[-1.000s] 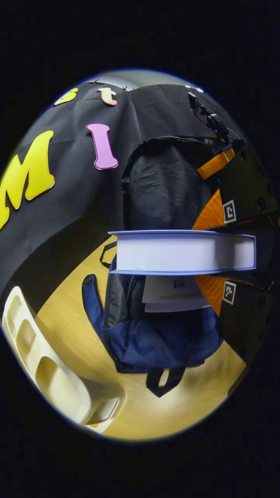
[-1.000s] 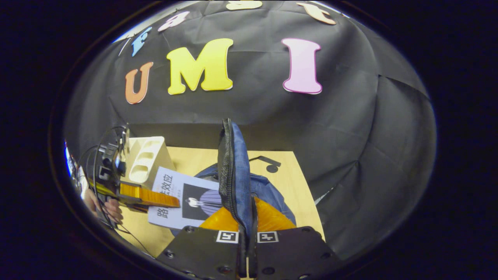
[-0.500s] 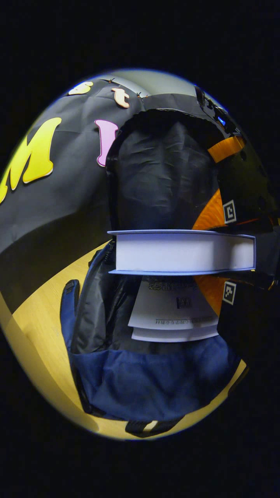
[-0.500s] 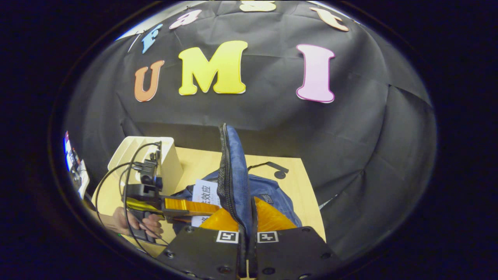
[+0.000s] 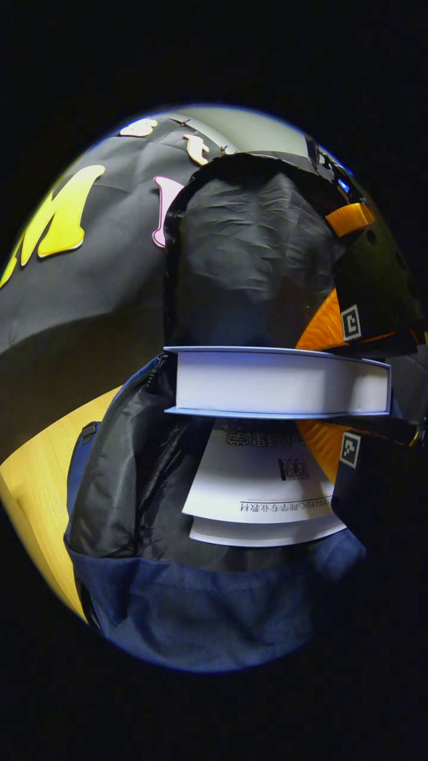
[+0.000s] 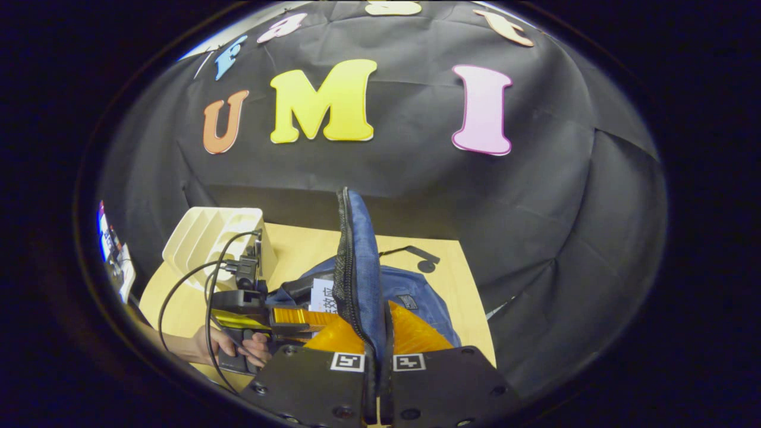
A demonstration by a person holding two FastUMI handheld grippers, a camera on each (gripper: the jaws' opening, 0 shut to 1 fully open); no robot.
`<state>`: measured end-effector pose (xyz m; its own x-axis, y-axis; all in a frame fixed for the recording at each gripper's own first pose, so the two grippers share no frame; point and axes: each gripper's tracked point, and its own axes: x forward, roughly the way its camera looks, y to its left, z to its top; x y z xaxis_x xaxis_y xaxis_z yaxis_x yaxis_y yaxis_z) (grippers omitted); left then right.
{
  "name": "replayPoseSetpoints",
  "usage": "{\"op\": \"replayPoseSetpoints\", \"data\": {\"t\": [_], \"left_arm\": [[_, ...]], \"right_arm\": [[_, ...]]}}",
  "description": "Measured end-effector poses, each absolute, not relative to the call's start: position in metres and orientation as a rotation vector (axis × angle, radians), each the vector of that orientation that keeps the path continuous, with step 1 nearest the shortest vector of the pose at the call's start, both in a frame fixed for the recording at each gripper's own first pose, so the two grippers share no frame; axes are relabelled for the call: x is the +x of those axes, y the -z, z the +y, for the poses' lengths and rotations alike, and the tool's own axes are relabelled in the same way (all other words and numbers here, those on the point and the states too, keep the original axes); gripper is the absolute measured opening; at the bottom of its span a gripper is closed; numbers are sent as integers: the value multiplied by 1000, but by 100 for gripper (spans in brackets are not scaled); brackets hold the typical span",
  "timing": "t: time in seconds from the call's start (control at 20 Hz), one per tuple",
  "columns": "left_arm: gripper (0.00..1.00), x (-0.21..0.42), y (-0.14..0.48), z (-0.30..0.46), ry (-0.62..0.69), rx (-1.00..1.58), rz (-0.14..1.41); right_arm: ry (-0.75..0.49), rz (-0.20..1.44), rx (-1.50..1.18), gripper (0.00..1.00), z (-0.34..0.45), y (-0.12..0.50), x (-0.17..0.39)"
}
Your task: Open the schoolbag, grab two books from the bookshelf and put them into the schoolbag.
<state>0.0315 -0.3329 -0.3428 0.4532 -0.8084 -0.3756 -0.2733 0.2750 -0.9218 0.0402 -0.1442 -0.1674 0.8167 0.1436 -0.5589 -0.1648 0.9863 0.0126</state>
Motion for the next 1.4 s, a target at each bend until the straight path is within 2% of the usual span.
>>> {"op": "replayPoseSetpoints", "data": {"t": [0.05,0.1,0.15,0.2,0.25,0.4,0.5,0.6,0.65,0.7,0.75,0.85,0.9,0.95,1.4], "left_arm": [[43,31,345,-333,470,-1277,1102],[53,32,349,-331,452,-1257,1117],[47,31,354,-332,438,-1242,1137],[64,30,357,-333,424,-1237,1162],[57,27,359,-334,420,-1238,1204],[70,20,370,-330,368,-1204,1280],[76,16,371,-323,332,-1130,1314],[78,11,368,-310,289,-1009,1334],[92,10,366,-303,272,-948,1328],[83,9,362,-293,260,-894,1319],[100,12,360,-286,250,-843,1307],[100,10,344,-264,223,-761,1265],[89,11,339,-254,210,-721,1246],[100,11,332,-242,193,-687,1223],[99,-2,254,-141,148,-299,1084]], "right_arm": [[-165,593,-38,2,-144,169,41],[-167,598,-39,0,-144,171,41],[-168,602,-37,2,-143,173,39],[-168,606,-36,3,-143,174,39],[-169,606,-36,0,-143,175,39],[-173,609,-39,3,-142,177,39],[-175,611,-35,0,-141,178,39],[-178,611,-33,0,-140,179,38],[-179,610,-31,0,-139,180,39],[-182,611,-29,3,-138,180,39],[-184,610,-26,3,-136,181,38],[-189,608,-20,3,-132,181,38],[-192,606,-17,3,-131,182,38],[-195,604,-16,3,-128,181,36],[-216,598,-4,3,-97,183,26]]}}
